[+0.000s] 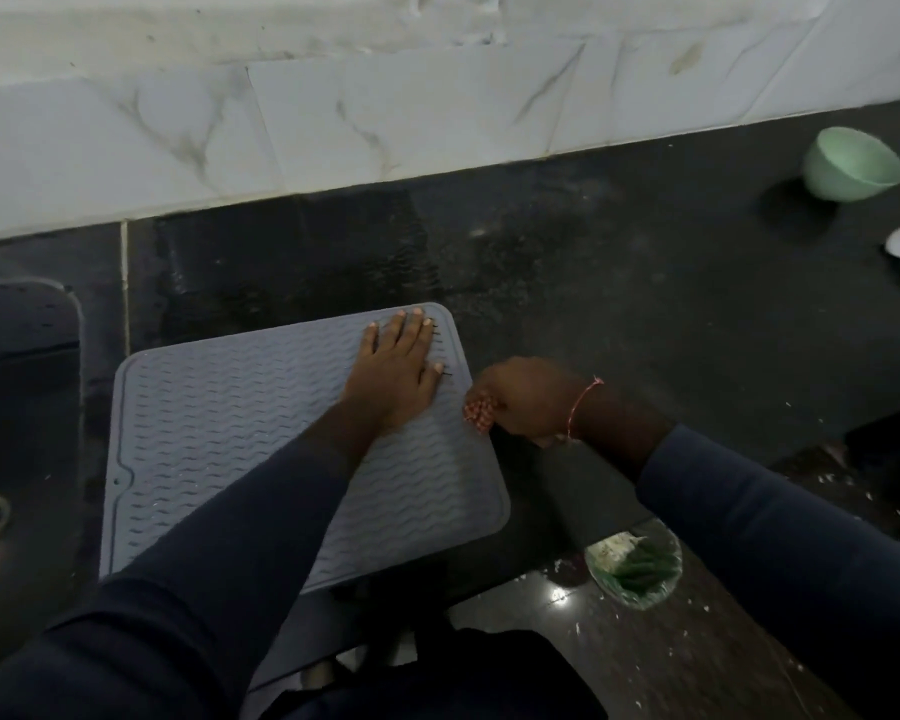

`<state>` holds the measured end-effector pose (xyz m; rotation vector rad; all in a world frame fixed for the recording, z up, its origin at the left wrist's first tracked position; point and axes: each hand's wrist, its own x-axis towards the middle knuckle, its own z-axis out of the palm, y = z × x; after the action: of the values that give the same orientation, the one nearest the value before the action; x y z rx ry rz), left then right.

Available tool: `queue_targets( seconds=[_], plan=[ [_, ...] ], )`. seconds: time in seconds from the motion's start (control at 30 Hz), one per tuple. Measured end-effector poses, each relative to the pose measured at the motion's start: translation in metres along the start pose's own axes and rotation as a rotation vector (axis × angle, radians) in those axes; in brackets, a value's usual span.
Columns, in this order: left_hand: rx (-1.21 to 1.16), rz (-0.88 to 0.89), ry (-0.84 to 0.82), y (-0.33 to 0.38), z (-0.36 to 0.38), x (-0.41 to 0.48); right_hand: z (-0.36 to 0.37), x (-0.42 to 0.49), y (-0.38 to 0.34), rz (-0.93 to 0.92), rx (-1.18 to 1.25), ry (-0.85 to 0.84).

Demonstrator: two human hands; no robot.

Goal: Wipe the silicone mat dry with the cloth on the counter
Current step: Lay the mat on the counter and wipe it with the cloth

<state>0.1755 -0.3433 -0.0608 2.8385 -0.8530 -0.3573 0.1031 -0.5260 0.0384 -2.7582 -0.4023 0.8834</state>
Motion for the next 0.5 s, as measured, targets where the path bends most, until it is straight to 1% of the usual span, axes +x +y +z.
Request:
queue_targets(
  seconds=[0.13,0.23,0.3,0.37,0.5],
  plan=[
    [-0.033,0.162,0.062,0.013,-0.001,-0.043,0.012,-0.012,-0.010,0.056,-0.045,0.024],
    [-0.011,0.255,0.006,0.033,0.020,-0.084,0.012,-0.018,-0.019,0.043,-0.104,0.047],
    [-0.025,0.246,0.001,0.039,0.034,-0.102,0.015,-0.021,-0.026,0.028,-0.152,0.032],
    [-0.033,0.221,0.039,0.040,0.043,-0.112,0.018,-0.030,-0.036,0.055,-0.223,0.029],
    [0.042,0.213,0.090,0.037,0.051,-0.115,0.034,-0.043,-0.046,0.077,-0.316,0.014]
  ],
)
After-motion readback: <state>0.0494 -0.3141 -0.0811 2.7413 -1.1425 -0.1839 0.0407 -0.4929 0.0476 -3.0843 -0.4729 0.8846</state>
